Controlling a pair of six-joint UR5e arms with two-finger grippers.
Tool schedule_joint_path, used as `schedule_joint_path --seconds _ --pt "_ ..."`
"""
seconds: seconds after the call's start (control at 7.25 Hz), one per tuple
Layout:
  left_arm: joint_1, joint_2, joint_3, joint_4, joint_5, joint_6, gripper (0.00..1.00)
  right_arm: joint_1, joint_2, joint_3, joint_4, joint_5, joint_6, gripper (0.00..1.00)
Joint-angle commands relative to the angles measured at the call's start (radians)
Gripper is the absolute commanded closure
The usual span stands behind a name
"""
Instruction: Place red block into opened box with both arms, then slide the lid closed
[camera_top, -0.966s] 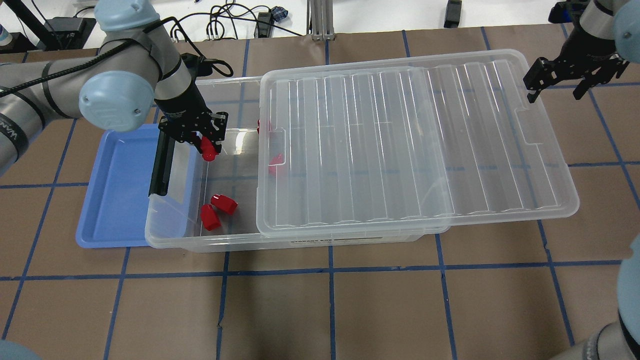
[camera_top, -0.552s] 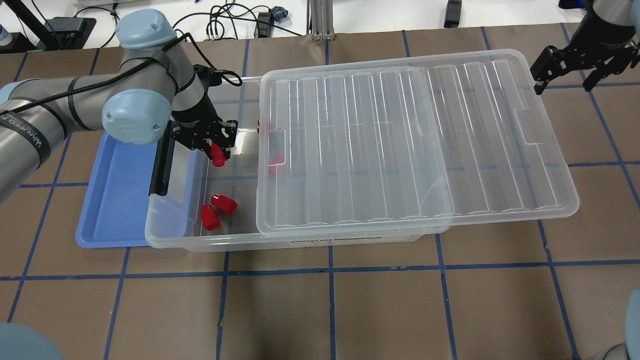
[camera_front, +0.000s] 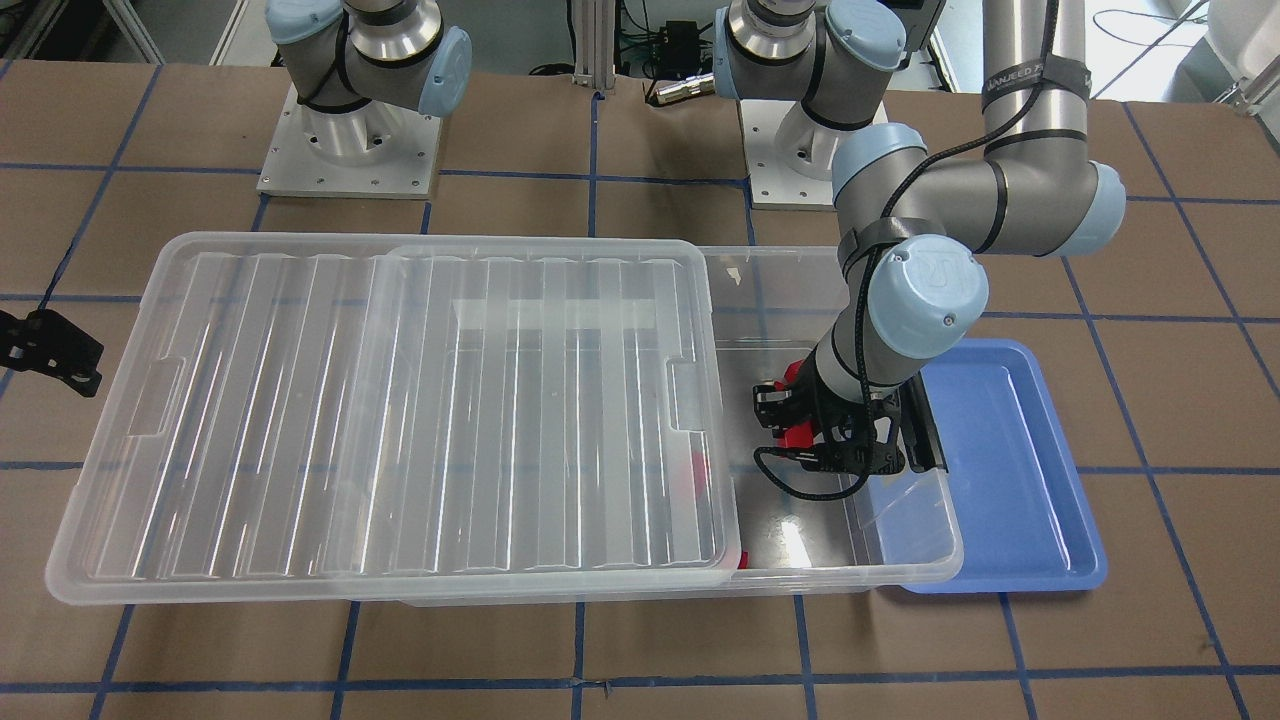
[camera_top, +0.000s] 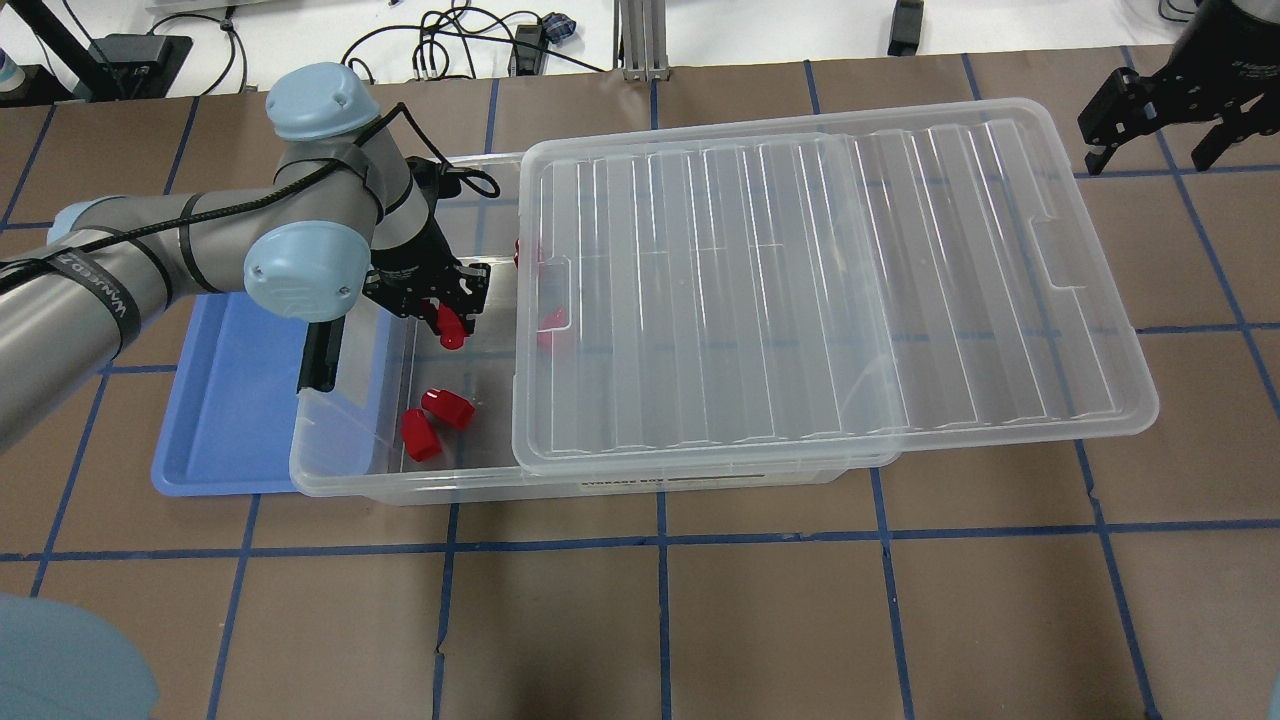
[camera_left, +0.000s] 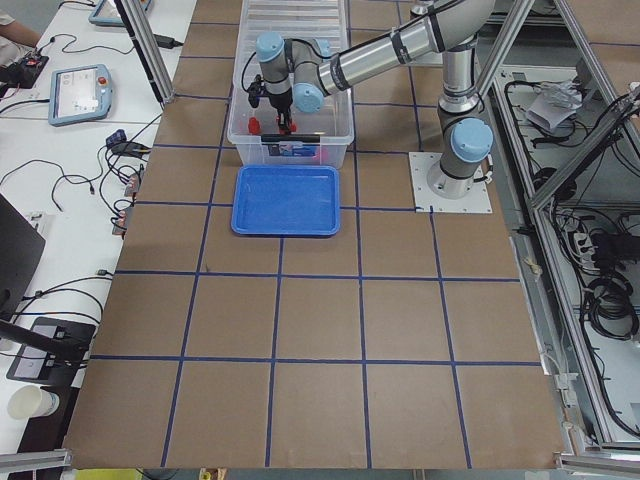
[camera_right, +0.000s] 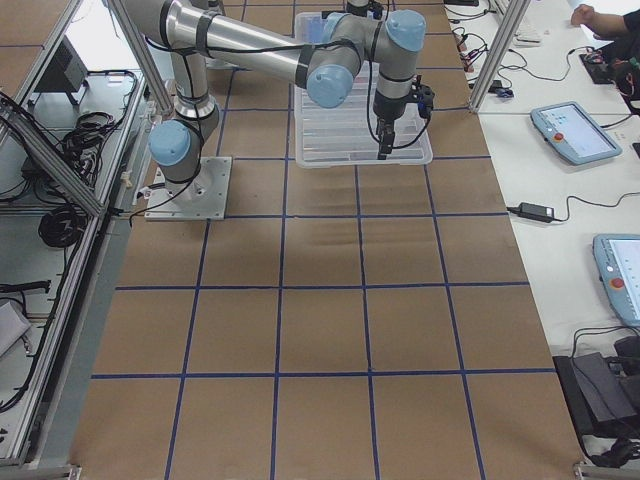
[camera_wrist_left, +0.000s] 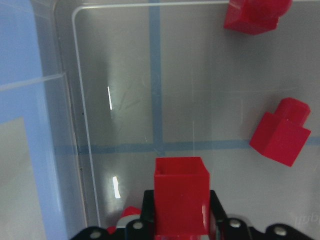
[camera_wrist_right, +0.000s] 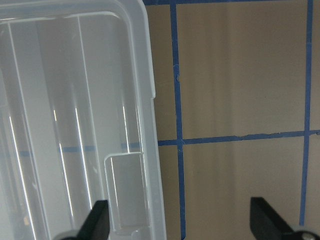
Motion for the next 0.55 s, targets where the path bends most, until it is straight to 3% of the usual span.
schedule_joint_path --seconds 0.0,0.41 --pt "0.001 -0.007 -0.022 0.020 0.001 0.000 0.97 0.000 -0.004 0.005 0.002 0.002 -0.002 0.00" --pt "0.014 -0.007 -0.061 0.048 0.006 0.000 0.95 0.000 0.004 0.004 0.016 0.006 0.000 0.00"
